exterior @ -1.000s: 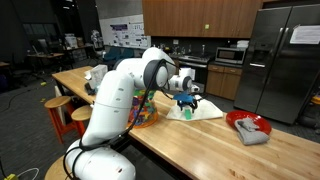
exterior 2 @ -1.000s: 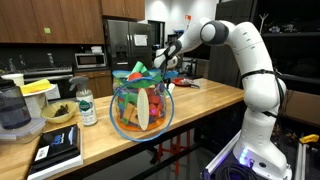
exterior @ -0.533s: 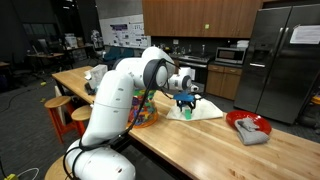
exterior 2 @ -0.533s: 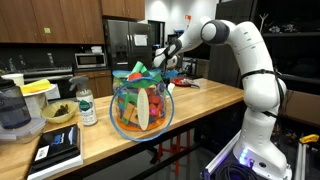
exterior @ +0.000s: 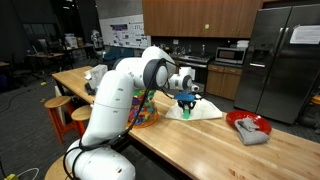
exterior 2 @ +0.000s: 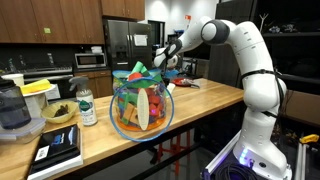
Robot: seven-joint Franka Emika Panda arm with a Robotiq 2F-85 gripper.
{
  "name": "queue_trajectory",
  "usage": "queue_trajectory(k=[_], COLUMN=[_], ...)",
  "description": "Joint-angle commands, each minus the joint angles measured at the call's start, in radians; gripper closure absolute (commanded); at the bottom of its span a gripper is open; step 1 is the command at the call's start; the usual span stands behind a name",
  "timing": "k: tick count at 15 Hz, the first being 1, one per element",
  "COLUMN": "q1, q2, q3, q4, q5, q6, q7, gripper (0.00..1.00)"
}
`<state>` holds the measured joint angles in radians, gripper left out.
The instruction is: Put the green item in the plastic bag
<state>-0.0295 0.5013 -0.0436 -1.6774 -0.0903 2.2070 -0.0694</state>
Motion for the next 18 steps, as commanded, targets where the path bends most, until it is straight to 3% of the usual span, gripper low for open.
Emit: queue_trajectory(k=[1,18], q1=[-0.009,0.046], q2=[-0.037,-0.215], q3=[0.001,-0.010], q4=[-0.012,0.043], q5=[-0.005,-0.158], q6=[-0.026,-0.077], q7=[-0.015,0.065], gripper=[0.84,0.84])
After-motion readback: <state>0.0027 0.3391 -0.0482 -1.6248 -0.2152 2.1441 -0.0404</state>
